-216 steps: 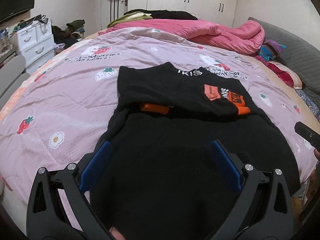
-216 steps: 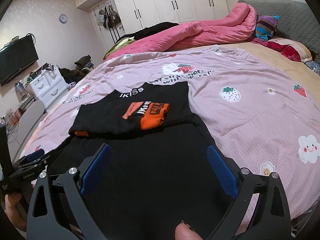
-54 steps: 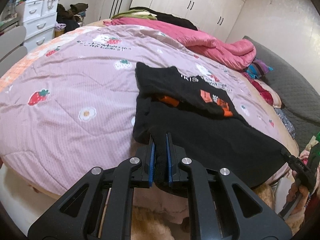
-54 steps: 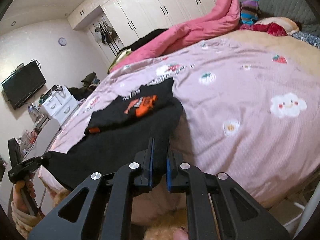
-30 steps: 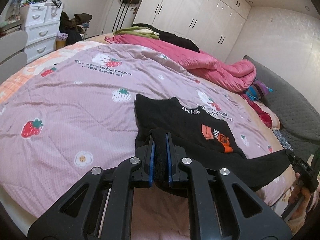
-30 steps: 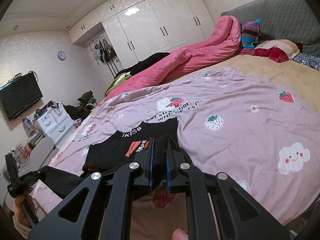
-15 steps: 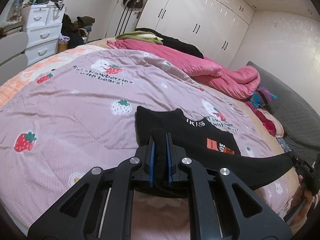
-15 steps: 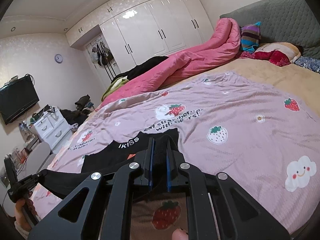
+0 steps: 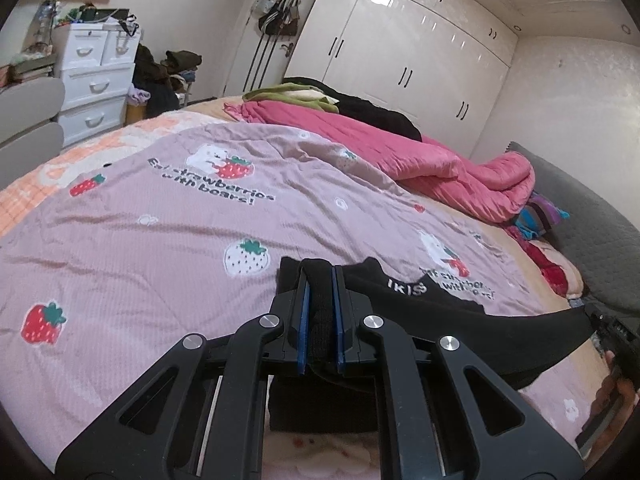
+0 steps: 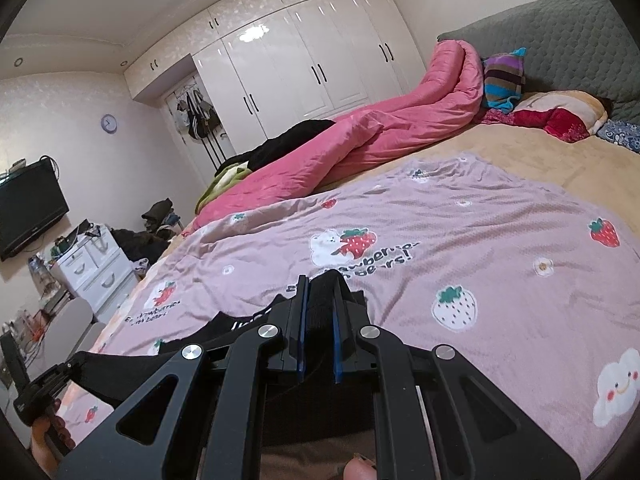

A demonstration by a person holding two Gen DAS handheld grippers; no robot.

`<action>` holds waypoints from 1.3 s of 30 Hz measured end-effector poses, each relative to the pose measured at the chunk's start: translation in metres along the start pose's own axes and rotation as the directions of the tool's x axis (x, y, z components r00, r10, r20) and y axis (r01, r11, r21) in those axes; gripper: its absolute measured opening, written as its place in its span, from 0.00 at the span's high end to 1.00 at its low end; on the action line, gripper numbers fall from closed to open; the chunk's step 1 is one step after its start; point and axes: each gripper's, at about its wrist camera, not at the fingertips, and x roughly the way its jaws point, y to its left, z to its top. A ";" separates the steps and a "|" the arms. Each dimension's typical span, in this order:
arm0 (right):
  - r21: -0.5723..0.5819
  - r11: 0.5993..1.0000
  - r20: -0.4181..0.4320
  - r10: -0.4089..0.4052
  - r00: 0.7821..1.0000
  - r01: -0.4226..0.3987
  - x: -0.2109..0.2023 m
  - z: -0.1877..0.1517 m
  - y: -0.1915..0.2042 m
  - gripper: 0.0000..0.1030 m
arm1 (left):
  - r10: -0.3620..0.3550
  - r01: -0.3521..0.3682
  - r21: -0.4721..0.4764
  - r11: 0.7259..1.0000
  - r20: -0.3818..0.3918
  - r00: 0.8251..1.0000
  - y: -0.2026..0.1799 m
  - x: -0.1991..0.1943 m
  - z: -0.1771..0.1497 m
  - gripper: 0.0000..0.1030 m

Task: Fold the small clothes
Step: 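Lower the held hem onto the collar with both grippers, then open both grippers and release the hem on the shirt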

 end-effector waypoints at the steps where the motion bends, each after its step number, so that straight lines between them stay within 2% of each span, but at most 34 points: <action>1: -0.003 1.000 -0.003 -0.003 1.000 0.003 0.004 0.001 0.001 0.92 | 0.010 -0.010 0.006 1.000 0.002 1.000 -0.001 0.004 0.001 0.96; 5: -0.018 1.000 -0.017 -0.022 1.000 0.022 0.026 0.004 0.002 0.92 | 0.055 -0.055 0.017 0.998 -0.009 0.998 0.000 0.028 0.003 0.96; 15: -0.005 0.998 -0.066 -0.063 0.996 0.063 0.079 -0.009 -0.017 0.92 | 0.114 -0.112 0.049 0.993 -0.040 0.993 0.000 0.077 0.003 0.96; 25: -0.012 0.996 -0.126 -0.093 0.988 0.092 0.107 -0.025 -0.022 0.91 | 0.162 -0.155 0.083 0.984 -0.076 0.984 0.001 0.102 -0.008 0.96; 28: -0.006 0.995 -0.151 -0.102 0.983 0.102 0.114 -0.030 -0.022 0.91 | 0.170 -0.163 0.070 0.984 -0.098 0.981 0.002 0.107 -0.012 0.92; 31: -0.006 0.994 -0.165 -0.107 0.980 0.108 0.117 -0.034 -0.020 0.90 | 0.186 -0.180 0.078 0.981 -0.084 0.979 0.001 0.103 -0.013 0.92; 33: -0.010 0.993 -0.169 -0.114 0.979 0.114 0.118 -0.035 -0.019 0.87 | 0.183 -0.177 0.082 0.981 -0.078 0.980 -0.001 0.101 -0.014 0.92; 35: 0.004 0.994 -0.171 -0.109 0.979 0.112 0.116 -0.035 -0.020 0.72 | 0.192 -0.185 0.093 0.978 -0.069 0.979 -0.003 0.097 -0.015 0.89; 39: 0.022 0.994 -0.157 -0.106 0.982 0.110 0.107 -0.033 -0.022 0.66 | 0.179 -0.173 0.083 0.981 -0.061 0.982 -0.005 0.088 -0.015 0.80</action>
